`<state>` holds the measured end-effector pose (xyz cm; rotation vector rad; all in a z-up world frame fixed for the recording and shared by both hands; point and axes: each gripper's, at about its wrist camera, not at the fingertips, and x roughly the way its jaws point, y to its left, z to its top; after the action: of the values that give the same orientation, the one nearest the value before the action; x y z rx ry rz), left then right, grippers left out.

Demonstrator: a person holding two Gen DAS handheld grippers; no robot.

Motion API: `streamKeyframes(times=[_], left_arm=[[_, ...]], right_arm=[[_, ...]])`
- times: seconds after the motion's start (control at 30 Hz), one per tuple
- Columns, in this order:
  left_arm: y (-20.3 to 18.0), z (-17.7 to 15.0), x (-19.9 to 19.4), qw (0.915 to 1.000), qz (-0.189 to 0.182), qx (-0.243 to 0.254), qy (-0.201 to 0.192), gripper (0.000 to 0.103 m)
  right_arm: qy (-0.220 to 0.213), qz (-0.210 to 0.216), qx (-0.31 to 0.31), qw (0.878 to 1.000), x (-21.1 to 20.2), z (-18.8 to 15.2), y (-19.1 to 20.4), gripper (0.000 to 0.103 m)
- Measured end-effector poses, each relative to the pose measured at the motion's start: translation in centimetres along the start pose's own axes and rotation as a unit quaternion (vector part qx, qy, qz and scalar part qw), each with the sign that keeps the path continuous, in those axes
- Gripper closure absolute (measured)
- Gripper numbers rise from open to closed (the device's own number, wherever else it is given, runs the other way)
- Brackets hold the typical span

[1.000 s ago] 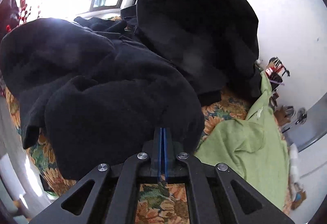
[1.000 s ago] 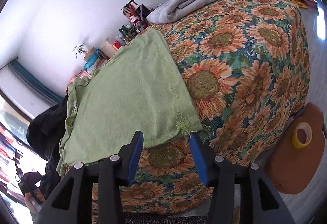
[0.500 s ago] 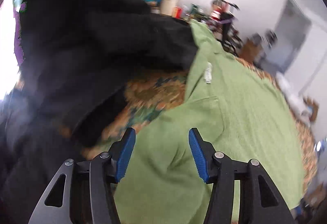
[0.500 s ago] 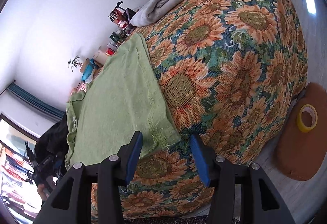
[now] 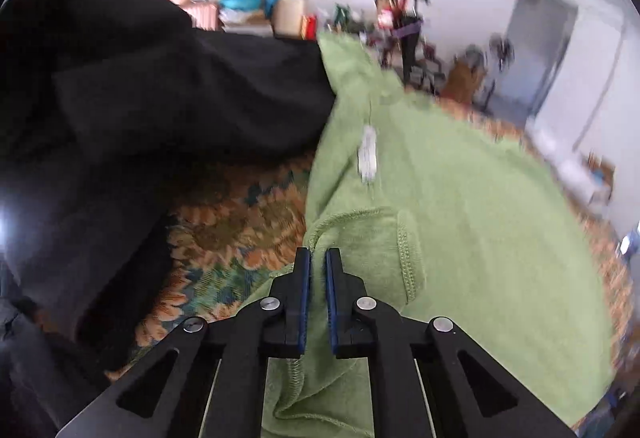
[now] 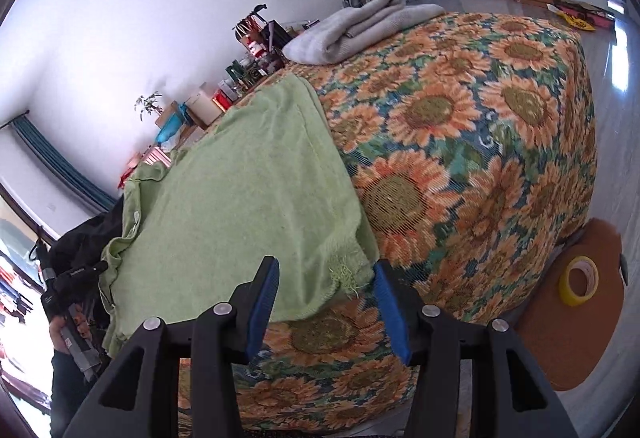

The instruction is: Fold clothes

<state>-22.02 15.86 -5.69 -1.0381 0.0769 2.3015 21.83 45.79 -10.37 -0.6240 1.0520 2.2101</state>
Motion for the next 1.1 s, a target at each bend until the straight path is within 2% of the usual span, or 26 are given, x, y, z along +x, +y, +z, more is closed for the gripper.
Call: streamKeyframes(times=[0.07,0.13,0.2,0.27,0.33,0.37,0.43,0.5,0.57,0.67,0.7,0.77,0.93,0.97,1.03,1.1], left_arm=[[1.5,0.4,-2.3,0.9984,-0.007,-0.043,-0.038,0.097],[3.9,-0.2,-3.6,0.9931,0.019,-0.103,-0.053,0.098],[6.4,-0.9,-4.8,0.9834,0.046,-0.162,-0.067,0.098],[8.8,-1.6,-6.1,0.9691,0.072,-0.221,-0.081,0.098],[9.5,-2.5,-3.9,0.9670,0.104,-0.232,-0.018,0.097],[9.4,-3.0,-3.2,0.9660,0.122,-0.228,0.000,0.097],[8.8,-3.5,-3.0,0.9677,0.135,-0.213,-0.003,0.096],[8.1,-3.6,-3.4,0.9676,0.141,-0.210,-0.001,0.080],[8.0,-4.0,-4.3,0.9686,0.106,-0.225,-0.001,0.056],[7.9,-5.4,-6.2,0.9638,0.043,-0.263,-0.006,0.045],[7.8,-6.0,-6.8,0.9627,0.025,-0.269,-0.002,0.045],[6.9,-7.4,-7.2,0.9670,0.023,-0.251,0.035,0.045],[4.8,-11.8,-8.6,0.9656,0.101,-0.228,0.073,0.045],[4.9,-12.5,-8.8,0.9607,0.115,-0.240,0.077,0.045],[4.8,-13.8,-9.7,0.9559,0.113,-0.263,0.066,0.045],[5.0,-14.1,-10.0,0.9500,0.107,-0.284,0.073,0.045]], right_arm=[[-0.005,0.004,-0.004,1.000,-0.2,0.3,0.6,0.044],[-0.002,0.004,-0.005,1.000,0.2,0.3,1.1,0.039],[0.012,0.006,-0.001,1.000,1.1,0.0,1.5,0.039],[0.026,0.007,0.002,1.000,1.9,-0.3,1.8,0.039],[0.020,0.002,-0.003,1.000,1.6,-0.6,2.1,0.039],[0.018,-0.001,-0.005,1.000,1.4,-0.8,2.1,0.039],[0.018,-0.007,-0.003,1.000,1.1,-1.0,1.7,0.039],[0.021,-0.009,0.010,1.000,0.7,-1.1,0.8,0.040],[0.021,-0.006,0.030,0.999,0.4,-0.9,-0.2,0.040],[0.022,-0.009,0.054,0.998,0.0,-0.8,-1.8,0.043],[0.023,-0.012,0.060,0.998,0.0,-0.7,-2.2,0.044],[0.025,-0.014,0.077,0.997,0.1,-0.7,-2.9,0.044],[0.026,-0.010,0.109,0.994,0.3,-0.4,-4.0,0.046],[0.027,-0.008,0.111,0.993,0.5,-0.3,-4.1,0.046],[0.031,-0.004,0.116,0.993,0.9,-0.2,-4.1,0.046],[0.037,0.004,0.124,0.992,1.5,-0.2,-4.0,0.053]])
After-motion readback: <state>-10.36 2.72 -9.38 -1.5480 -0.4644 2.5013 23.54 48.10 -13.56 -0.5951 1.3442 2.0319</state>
